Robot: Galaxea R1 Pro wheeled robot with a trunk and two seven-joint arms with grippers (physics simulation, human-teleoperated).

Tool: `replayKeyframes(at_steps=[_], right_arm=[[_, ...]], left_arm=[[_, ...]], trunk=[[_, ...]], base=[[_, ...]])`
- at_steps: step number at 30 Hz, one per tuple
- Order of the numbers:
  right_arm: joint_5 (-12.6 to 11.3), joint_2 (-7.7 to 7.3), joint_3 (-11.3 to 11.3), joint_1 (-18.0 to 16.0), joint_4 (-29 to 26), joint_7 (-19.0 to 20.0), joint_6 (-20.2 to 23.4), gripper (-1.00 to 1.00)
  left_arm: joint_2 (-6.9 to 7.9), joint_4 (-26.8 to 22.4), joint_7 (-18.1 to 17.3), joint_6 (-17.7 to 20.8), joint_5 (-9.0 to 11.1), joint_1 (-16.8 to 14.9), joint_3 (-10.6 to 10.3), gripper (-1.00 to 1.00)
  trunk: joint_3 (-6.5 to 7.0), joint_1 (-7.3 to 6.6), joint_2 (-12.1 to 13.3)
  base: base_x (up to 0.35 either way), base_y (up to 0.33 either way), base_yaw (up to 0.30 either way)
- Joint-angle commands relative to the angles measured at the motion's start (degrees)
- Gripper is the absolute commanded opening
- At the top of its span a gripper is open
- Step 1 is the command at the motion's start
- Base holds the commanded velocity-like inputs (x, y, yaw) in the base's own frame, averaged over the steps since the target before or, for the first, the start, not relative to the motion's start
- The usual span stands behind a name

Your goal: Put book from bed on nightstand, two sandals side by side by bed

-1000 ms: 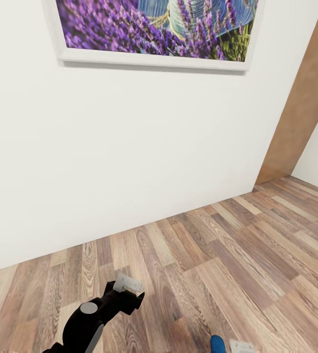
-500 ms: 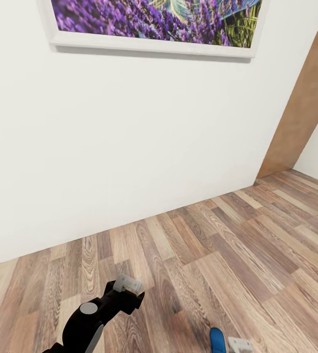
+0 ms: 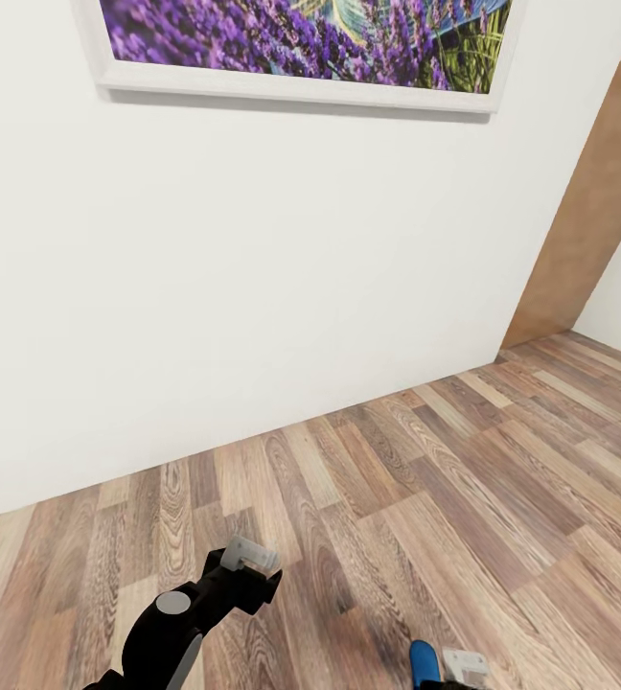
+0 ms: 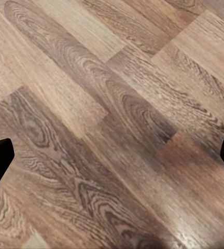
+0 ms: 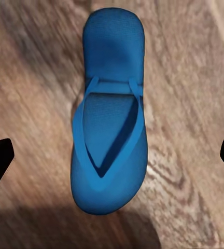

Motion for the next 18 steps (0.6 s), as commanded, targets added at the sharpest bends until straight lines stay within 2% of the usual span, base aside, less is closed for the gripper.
replayKeyframes(at_steps=[1, 18], right_arm=[[0.05, 0.06, -0.36, -0.12, -0.13, -0.12, 0.32, 1.00], [0.06, 0.21, -0.28, -2.41, -0.13, -0.13, 2.73, 1.00]], left_arm=[[0.04, -0.06, -0.03, 0.27, 0.13, -0.04, -0.02, 1.00], [-0.01, -0.06, 0.00, 0.17, 0.16, -0.04, 0.05, 1.00]], trunk=[[-0.05, -0.01, -0.02], [-3.59, 0.40, -0.23]], base=[[0.000, 0.000, 0.000], [0.000, 0.000, 0.000]])
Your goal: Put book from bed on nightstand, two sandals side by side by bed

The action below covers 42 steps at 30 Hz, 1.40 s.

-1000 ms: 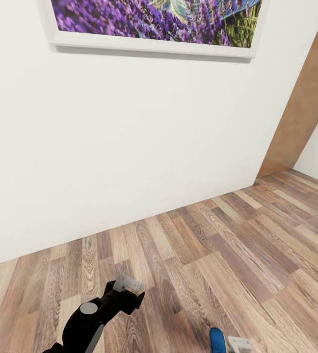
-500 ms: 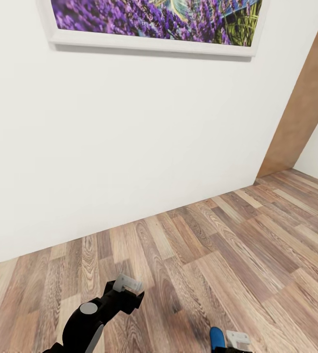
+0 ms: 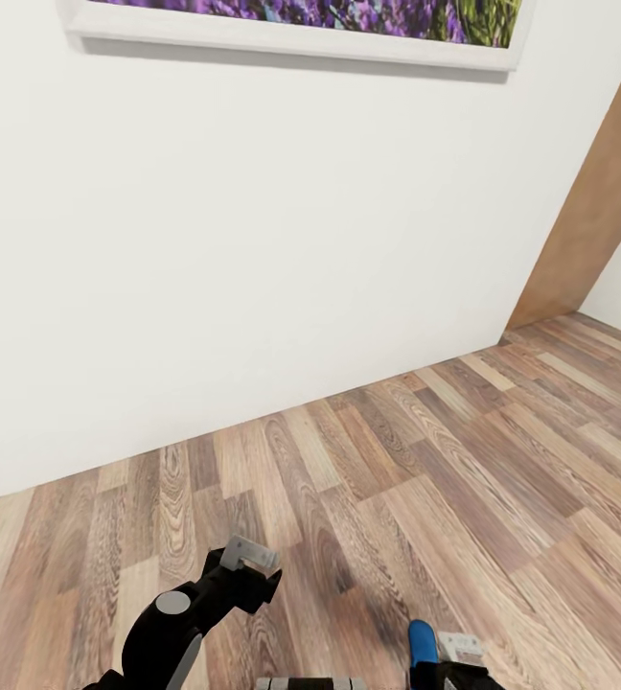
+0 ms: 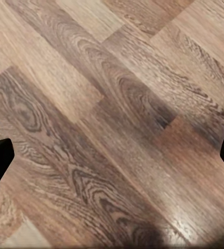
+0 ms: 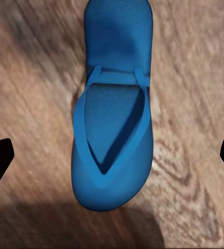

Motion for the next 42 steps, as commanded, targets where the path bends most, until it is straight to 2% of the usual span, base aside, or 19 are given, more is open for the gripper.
replayKeyframes(at_steps=[1, 10, 37, 42], right_arm=[[0.05, 0.05, -0.37, 0.00, -0.13, -0.13, 0.32, 1.00], [0.04, 0.12, -0.36, -0.56, -0.13, -0.13, 0.74, 1.00], [-0.03, 0.15, -0.36, -2.73, -0.13, -0.13, 1.17, 1.00], [0.01, 0.15, -0.36, -3.58, -0.12, -0.13, 2.23, 1.00]], left_arm=[[0.04, -0.06, -0.03, 0.27, 0.13, -0.04, -0.04, 1.00], [0.04, -0.06, -0.03, 0.26, 0.11, -0.04, -0.04, 1.00], [0.08, -0.06, -0.03, -0.46, 0.02, -0.04, -0.39, 1.00], [0.07, -0.06, -0.03, -0.50, -0.04, -0.04, -0.44, 1.00]], trunk=[[-0.27, 0.01, -0.03], [-2.27, 0.24, -0.16], [-2.27, 0.24, -0.16], [-3.38, 0.37, -0.22]], base=[[0.000, 0.000, 0.000], [0.000, 0.000, 0.000], [0.000, 0.000, 0.000], [0.000, 0.000, 0.000]])
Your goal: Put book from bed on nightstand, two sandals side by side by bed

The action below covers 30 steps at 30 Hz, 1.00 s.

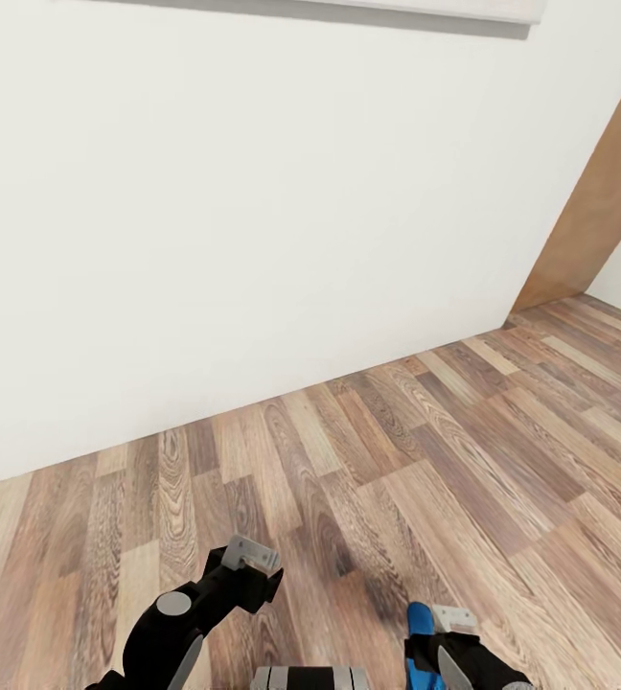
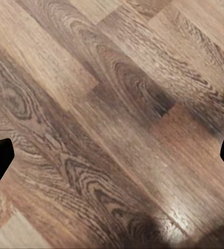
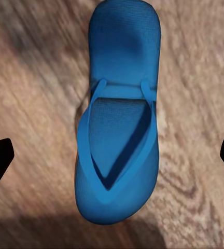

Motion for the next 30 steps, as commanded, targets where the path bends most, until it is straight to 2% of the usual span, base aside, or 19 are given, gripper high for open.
replayKeyframes(at_steps=[1, 18, 30], right_arm=[[0.04, 0.05, -0.38, 0.00, -0.13, -0.14, 0.32, 1.00], [0.07, 0.06, -0.31, -1.54, -0.13, -0.14, 1.47, 1.00], [0.07, 0.12, -0.29, -2.52, -0.13, -0.14, 1.74, 1.00]], left_arm=[[0.04, -0.06, -0.04, 0.27, 0.12, -0.04, -0.04, 1.00], [0.05, -0.06, -0.04, 0.25, 0.01, -0.04, -0.09, 1.00], [0.05, -0.06, -0.04, 0.25, 0.00, -0.04, -0.11, 1.00]], trunk=[[-0.27, 0.01, -0.03], [-4.04, 0.45, -0.26], [-4.04, 0.45, -0.26]], base=[[0.000, 0.000, 0.000], [0.000, 0.000, 0.000], [0.000, 0.000, 0.000]])
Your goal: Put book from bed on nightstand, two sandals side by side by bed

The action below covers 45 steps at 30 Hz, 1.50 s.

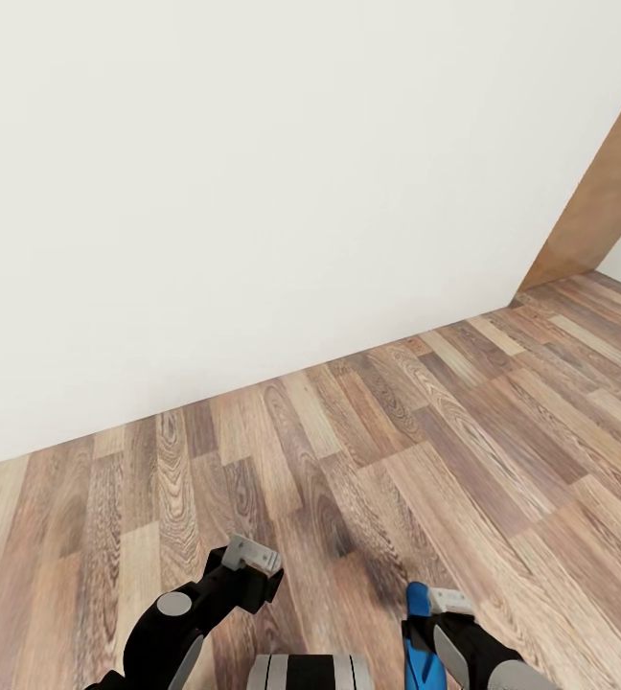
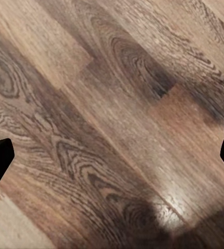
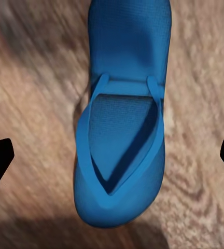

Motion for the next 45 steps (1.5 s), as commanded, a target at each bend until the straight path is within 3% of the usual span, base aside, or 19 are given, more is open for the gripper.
replayKeyframes(at_steps=[1, 10, 18, 25, 45], right_arm=[[0.04, 0.05, -0.39, -0.15, -0.13, -0.14, 0.49, 1.00], [0.09, 0.06, -0.37, -0.80, -0.17, -0.14, 1.32, 1.00], [0.11, 0.06, -0.32, -1.68, -0.21, -0.16, 1.71, 1.00], [0.07, 0.06, -0.30, -2.06, -0.21, -0.19, 1.77, 1.00], [0.07, 0.06, -0.30, -3.10, -0.15, -0.22, 2.55, 1.00]], left_arm=[[0.04, -0.06, -0.05, 0.27, 0.11, -0.03, -0.03, 1.00], [0.03, -0.06, -0.05, 0.26, 0.10, -0.03, -0.06, 1.00], [0.03, -0.06, -0.05, 0.20, 0.10, -0.03, -0.02, 1.00], [0.04, -0.06, -0.05, 0.19, 0.10, -0.03, -0.04, 1.00], [0.04, -0.06, -0.05, -1.76, 0.10, -0.03, -0.09, 1.00]], trunk=[[-0.04, -0.01, -0.02], [-0.04, -0.01, -0.02], [-1.81, 0.20, -0.12], [-1.81, 0.20, -0.12], [-6.02, 0.69, -0.38]], base=[[0.000, 0.000, 0.000], [0.000, 0.000, 0.000], [0.000, 0.000, 0.000], [0.000, 0.000, 0.000], [0.000, 0.000, 0.000]])
